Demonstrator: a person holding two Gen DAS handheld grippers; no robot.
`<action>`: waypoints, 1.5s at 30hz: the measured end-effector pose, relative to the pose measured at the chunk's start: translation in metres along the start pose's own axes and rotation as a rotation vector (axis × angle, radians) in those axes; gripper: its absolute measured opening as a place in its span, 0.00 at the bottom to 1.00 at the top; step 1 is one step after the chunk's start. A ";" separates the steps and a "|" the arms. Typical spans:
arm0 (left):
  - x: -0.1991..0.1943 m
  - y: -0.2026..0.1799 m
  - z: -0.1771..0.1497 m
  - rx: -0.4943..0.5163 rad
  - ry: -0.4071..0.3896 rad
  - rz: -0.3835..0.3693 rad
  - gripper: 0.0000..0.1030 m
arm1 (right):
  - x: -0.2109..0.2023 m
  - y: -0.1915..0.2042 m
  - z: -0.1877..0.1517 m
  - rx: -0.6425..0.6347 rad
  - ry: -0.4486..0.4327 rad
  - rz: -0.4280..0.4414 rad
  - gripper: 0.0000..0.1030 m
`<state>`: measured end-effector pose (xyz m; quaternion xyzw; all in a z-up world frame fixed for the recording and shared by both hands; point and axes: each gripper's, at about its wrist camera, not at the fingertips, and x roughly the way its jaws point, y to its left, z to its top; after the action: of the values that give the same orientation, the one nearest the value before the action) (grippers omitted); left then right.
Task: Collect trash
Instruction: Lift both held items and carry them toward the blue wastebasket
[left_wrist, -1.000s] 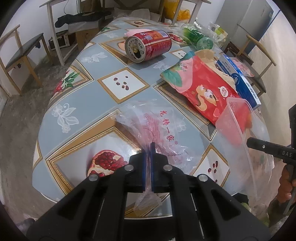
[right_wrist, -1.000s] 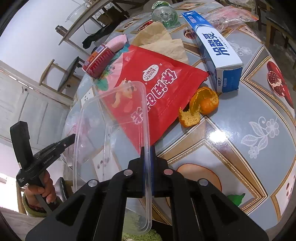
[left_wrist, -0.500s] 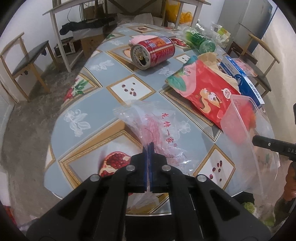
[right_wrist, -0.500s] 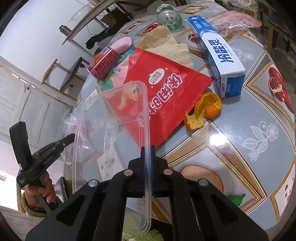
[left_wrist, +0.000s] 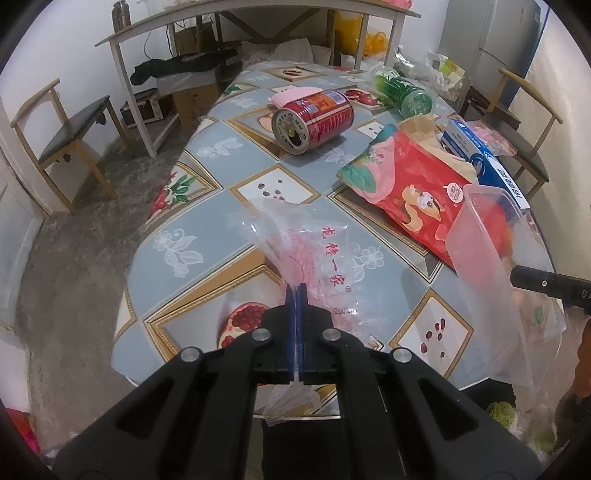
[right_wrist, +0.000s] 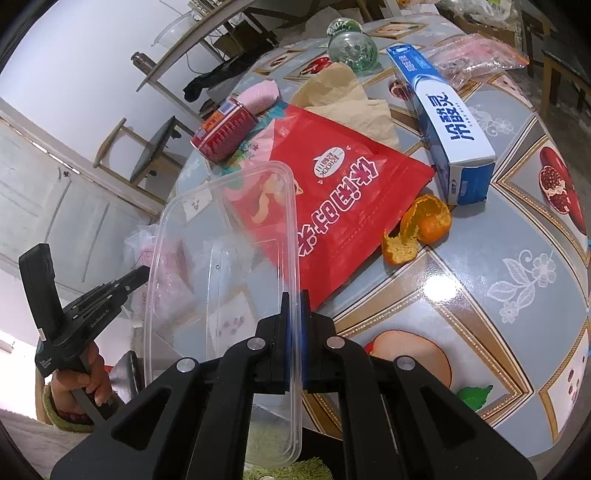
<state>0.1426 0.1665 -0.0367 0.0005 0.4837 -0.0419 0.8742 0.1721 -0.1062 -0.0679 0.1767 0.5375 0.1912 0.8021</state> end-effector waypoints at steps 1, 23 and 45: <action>-0.002 0.000 -0.001 0.002 -0.004 0.004 0.00 | -0.002 0.000 0.000 -0.003 -0.004 0.003 0.04; -0.068 -0.056 -0.001 0.122 -0.149 0.032 0.00 | -0.075 -0.020 -0.033 0.004 -0.187 0.073 0.04; -0.023 -0.397 0.080 0.595 0.018 -0.589 0.00 | -0.237 -0.270 -0.153 0.614 -0.573 -0.223 0.04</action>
<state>0.1693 -0.2303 0.0413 0.1149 0.4377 -0.4280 0.7823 -0.0211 -0.4456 -0.0670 0.3939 0.3408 -0.1225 0.8448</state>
